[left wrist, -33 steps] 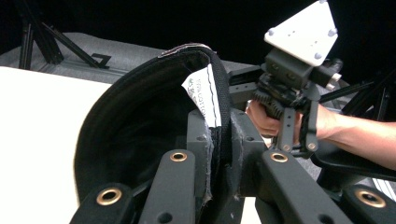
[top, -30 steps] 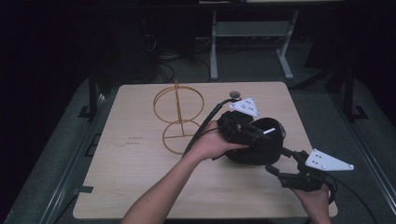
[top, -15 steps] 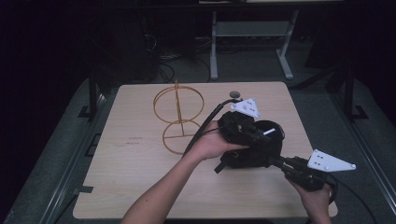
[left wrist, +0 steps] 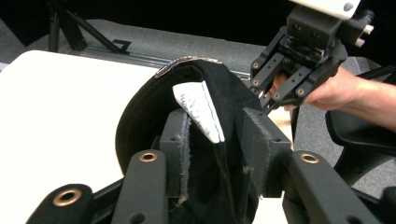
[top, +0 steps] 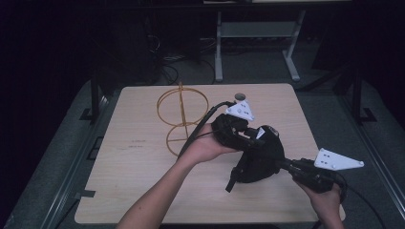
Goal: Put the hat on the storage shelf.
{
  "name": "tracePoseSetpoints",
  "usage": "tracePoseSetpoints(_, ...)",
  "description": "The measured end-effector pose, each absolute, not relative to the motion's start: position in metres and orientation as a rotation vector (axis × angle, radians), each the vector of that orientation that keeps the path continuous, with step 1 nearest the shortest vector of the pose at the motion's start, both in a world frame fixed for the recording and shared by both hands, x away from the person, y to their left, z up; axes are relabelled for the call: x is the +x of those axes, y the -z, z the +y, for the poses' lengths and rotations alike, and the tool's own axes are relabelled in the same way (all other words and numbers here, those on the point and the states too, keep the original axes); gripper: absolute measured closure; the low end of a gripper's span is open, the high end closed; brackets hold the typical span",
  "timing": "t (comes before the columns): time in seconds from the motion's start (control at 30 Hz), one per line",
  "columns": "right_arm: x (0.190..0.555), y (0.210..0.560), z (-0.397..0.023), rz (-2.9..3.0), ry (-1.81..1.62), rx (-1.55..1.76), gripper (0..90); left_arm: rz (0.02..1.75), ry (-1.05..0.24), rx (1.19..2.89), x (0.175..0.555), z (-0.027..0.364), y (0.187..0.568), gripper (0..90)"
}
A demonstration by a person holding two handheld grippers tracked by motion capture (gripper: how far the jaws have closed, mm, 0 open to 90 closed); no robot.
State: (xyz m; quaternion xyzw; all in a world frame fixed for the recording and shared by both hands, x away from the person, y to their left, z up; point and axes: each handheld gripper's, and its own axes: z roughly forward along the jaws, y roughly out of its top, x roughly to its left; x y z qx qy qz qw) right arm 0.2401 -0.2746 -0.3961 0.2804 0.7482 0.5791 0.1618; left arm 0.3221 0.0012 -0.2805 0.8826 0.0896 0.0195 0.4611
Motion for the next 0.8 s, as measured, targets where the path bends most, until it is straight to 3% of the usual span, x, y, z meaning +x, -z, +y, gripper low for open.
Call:
tracePoseSetpoints(0.27, 0.246, 0.383, -0.281, 2.141, -1.681, 0.817, 86.4, 0.255, -0.106, 2.170, 0.317, 0.028, 0.279, 56.3)
tracePoseSetpoints(0.8, 0.259, 0.356, -0.287, 2.196, -1.690, 0.884, 86.5, 0.324, -0.145, 2.176, 0.309, 0.080, 0.304, 54.9)
